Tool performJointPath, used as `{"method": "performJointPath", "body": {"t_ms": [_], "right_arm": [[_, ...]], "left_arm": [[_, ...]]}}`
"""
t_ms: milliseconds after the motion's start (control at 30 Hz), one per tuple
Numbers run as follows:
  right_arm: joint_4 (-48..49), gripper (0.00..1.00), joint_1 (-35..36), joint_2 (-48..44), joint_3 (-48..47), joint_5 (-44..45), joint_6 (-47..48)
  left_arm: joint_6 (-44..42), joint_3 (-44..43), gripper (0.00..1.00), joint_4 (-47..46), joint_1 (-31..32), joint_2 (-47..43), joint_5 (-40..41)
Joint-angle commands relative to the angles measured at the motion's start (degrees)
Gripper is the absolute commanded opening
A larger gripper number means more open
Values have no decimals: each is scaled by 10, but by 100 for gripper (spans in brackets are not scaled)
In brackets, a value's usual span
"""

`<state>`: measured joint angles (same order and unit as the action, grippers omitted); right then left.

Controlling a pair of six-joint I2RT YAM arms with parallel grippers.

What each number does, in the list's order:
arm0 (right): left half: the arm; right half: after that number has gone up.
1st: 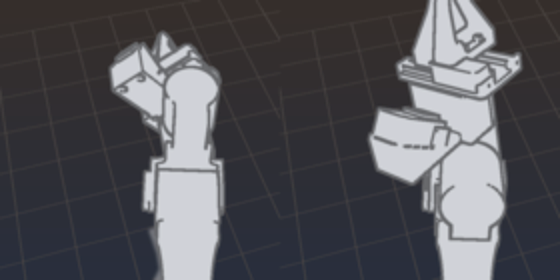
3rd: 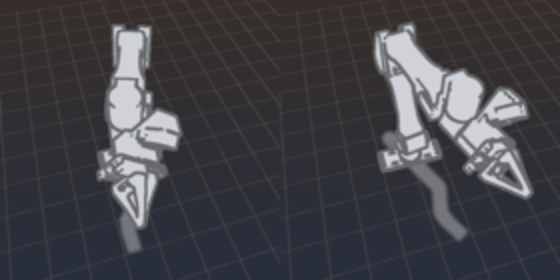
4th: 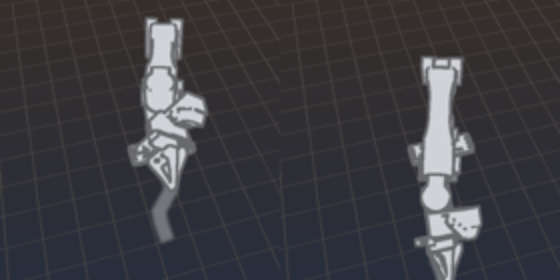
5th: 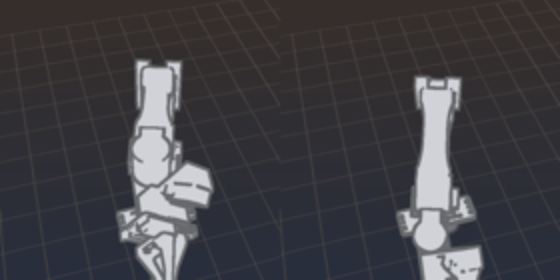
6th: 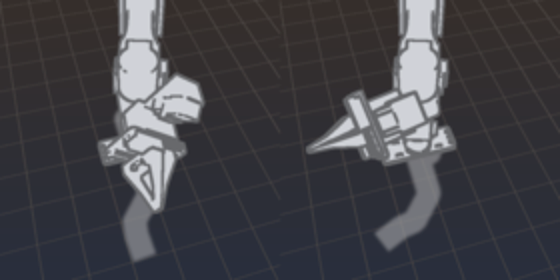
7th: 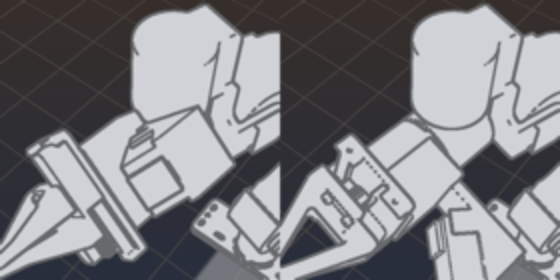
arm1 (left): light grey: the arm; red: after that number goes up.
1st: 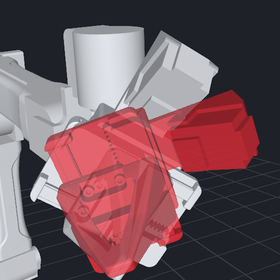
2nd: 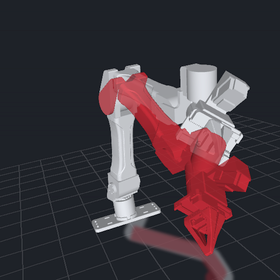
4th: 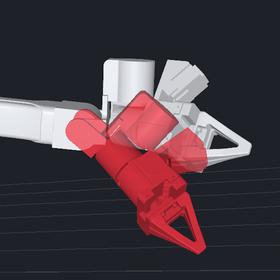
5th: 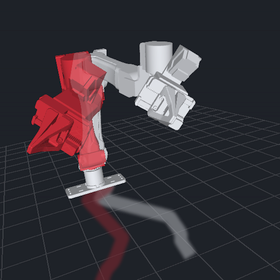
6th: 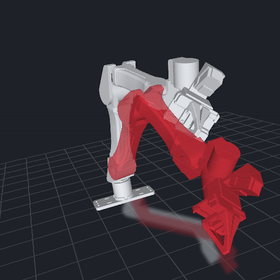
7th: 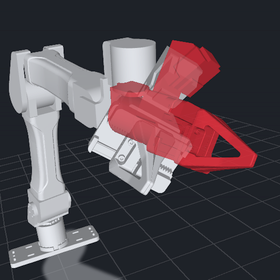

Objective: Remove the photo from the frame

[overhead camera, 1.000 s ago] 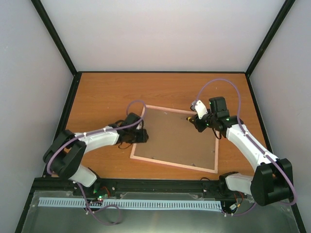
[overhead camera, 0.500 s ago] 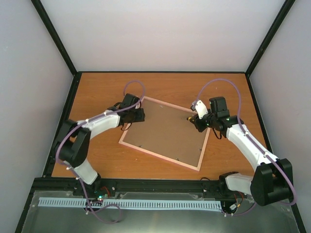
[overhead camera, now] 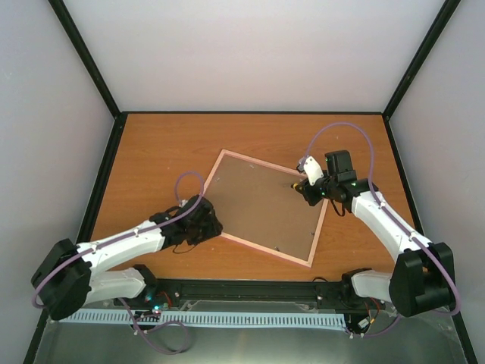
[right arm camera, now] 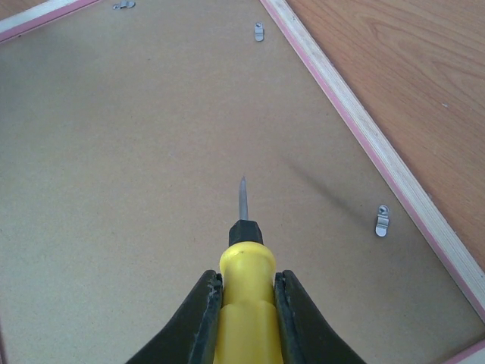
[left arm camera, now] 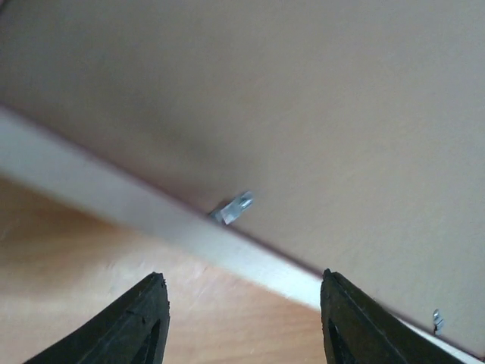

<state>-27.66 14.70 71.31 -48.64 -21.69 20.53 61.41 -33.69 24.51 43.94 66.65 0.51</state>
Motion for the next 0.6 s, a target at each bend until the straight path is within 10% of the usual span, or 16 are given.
{"method": "performJointPath", "body": {"t_ms": [0,567], "right_arm": [[-1,3,-5,5,-17,-4,2],[-3,3,-4,0,-16,2,6]], "left_arm": [[189,35,55,8,23,-28,-7],[256,-43,58,19,25,112,50]]}}
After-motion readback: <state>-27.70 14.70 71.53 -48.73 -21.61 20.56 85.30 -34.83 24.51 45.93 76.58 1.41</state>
